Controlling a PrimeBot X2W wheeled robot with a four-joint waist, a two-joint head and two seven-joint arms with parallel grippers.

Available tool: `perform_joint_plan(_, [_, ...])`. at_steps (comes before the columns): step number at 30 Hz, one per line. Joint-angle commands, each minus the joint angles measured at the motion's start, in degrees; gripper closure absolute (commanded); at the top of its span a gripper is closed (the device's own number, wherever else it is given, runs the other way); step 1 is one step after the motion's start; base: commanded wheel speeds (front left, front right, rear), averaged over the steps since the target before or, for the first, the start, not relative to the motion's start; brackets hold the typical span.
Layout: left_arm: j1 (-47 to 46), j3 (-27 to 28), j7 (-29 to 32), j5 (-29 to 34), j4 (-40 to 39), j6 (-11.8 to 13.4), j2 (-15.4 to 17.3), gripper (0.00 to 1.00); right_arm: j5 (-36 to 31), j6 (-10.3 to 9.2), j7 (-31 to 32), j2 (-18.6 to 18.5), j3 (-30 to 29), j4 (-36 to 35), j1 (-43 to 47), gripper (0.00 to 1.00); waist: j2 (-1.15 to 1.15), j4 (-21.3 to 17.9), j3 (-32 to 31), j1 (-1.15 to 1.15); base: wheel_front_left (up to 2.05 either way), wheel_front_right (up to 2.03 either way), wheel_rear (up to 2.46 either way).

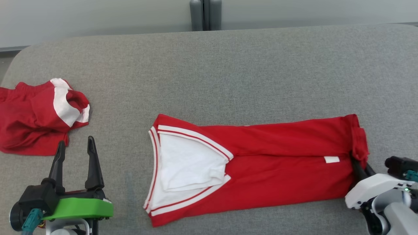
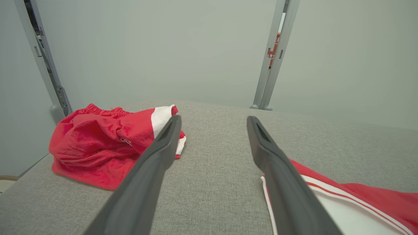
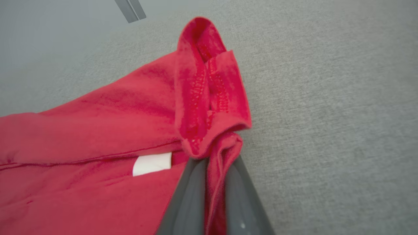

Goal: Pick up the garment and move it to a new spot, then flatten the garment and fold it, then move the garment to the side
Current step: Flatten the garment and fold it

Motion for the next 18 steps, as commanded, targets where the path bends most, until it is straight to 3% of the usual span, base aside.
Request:
perform_joint_plan(1, [1.1, 0.2, -0.1, 0.5, 0.1, -0.2, 0.0, 0.0, 0.0, -0.12, 0.0, -1.4, -1.1, 0.1, -0.9, 1.0, 0.0, -0.3, -0.4, 0.0, 0.0, 0.0, 0.0])
perform_joint_plan(11, [1.9, 0.0, -0.1, -0.3, 0.3, 0.2, 0.0, 0.0, -1.3, -0.12, 0.0, -7.2, -5.0, 1.2, -3.0, 1.0, 0.0, -1.0, -2.0, 0.0, 0.0, 0.0, 0.0])
perform_joint_plan(18, [2.7, -0.1, -0.1, -0.9, 0.5, 0.6, 0.0, 0.0, -2.4, -0.11, 0.0, -4.6, -2.6, -3.8, -1.8, 1.0, 0.0, -1.3, -2.7, 0.0, 0.0, 0.0, 0.0])
